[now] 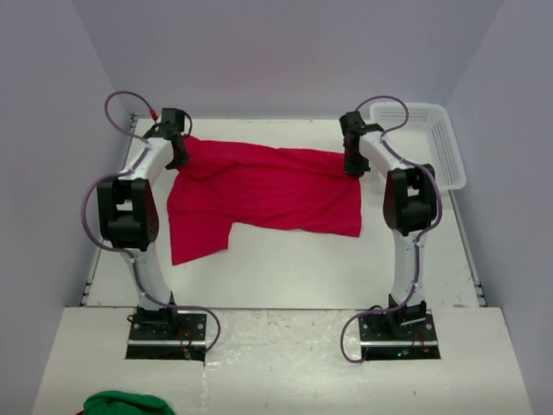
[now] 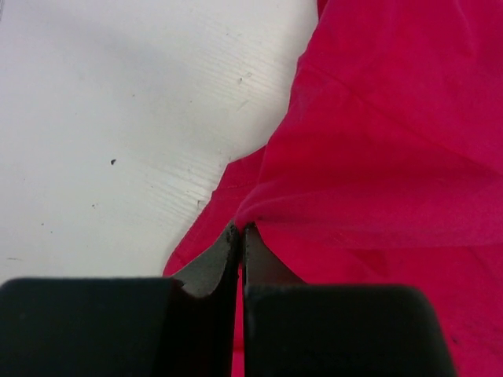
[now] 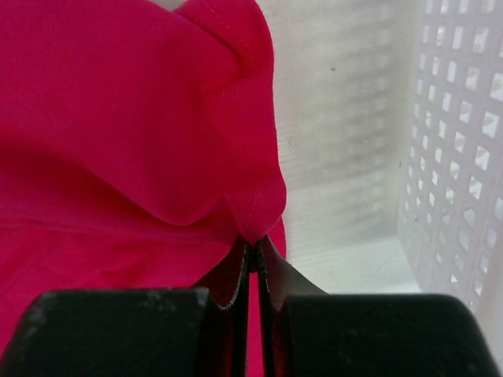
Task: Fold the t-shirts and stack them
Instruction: Fold the flattened tshirt in 1/3 of the way
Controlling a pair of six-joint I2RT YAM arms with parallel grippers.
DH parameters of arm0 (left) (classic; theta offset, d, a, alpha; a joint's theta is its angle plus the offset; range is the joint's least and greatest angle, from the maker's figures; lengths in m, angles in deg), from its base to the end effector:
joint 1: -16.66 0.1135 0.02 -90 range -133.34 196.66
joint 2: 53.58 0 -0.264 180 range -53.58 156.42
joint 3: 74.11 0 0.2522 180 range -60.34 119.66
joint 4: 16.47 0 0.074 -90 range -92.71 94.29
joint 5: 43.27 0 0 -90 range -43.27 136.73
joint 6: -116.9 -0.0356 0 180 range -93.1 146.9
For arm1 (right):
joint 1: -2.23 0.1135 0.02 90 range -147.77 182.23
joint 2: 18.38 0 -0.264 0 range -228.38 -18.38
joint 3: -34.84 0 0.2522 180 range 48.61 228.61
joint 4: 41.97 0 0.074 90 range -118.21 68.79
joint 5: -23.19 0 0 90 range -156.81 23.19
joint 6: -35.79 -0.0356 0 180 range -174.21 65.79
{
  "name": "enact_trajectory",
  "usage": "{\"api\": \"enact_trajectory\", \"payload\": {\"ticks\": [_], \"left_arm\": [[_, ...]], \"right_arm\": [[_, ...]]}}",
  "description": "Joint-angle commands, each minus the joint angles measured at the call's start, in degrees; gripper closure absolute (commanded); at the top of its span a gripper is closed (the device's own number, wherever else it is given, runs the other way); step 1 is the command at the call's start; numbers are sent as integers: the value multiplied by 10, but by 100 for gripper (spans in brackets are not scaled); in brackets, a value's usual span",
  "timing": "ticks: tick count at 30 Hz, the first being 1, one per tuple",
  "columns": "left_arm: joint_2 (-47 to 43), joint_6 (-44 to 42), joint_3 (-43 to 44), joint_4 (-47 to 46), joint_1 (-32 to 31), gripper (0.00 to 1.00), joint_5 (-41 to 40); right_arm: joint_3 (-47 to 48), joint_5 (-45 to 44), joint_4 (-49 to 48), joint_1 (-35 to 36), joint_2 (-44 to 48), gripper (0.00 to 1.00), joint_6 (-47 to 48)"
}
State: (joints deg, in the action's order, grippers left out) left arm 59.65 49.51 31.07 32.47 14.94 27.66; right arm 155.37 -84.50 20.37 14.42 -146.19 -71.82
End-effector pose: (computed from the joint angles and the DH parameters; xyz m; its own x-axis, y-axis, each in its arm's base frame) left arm 0.4326 -0.0014 0.2305 -0.7163 -0.3420 -0.6082 -0.4603 0.8867 0.0435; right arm 0.4613 0.0886 0.1890 -0.9029 0.0998 -0.4181 0.1840 0.9688 -0.1661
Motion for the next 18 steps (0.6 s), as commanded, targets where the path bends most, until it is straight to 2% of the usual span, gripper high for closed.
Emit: {"api": "enact_trajectory", "payload": {"ticks": [1, 4, 6, 8, 10, 11, 12, 18], "left_arm": [[-26, 21, -5, 4, -4, 100, -31], [-25, 31, -12, 4, -4, 100, -20], [-28, 38, -23, -5, -4, 89, -12], [-35, 44, -34, -12, -4, 84, 7], [-42, 49, -41, -18, -4, 78, 26], [-42, 53, -45, -17, -4, 68, 32], [-45, 57, -48, -18, -4, 63, 36], [-106, 74, -89, -34, -4, 58, 19]], "right_arm": [[-6, -14, 2, 2, 31, 100, -13], [-16, -8, -4, 2, 36, 100, -12], [-18, -1, -8, 2, 38, 100, -11], [-18, -1, -8, 2, 36, 100, -11], [-17, 4, -9, 2, 34, 94, -9], [-16, 3, -9, 2, 32, 88, -8], [-17, 2, -10, 1, 33, 87, -8], [-27, -11, -21, 2, 49, 75, -8]]}}
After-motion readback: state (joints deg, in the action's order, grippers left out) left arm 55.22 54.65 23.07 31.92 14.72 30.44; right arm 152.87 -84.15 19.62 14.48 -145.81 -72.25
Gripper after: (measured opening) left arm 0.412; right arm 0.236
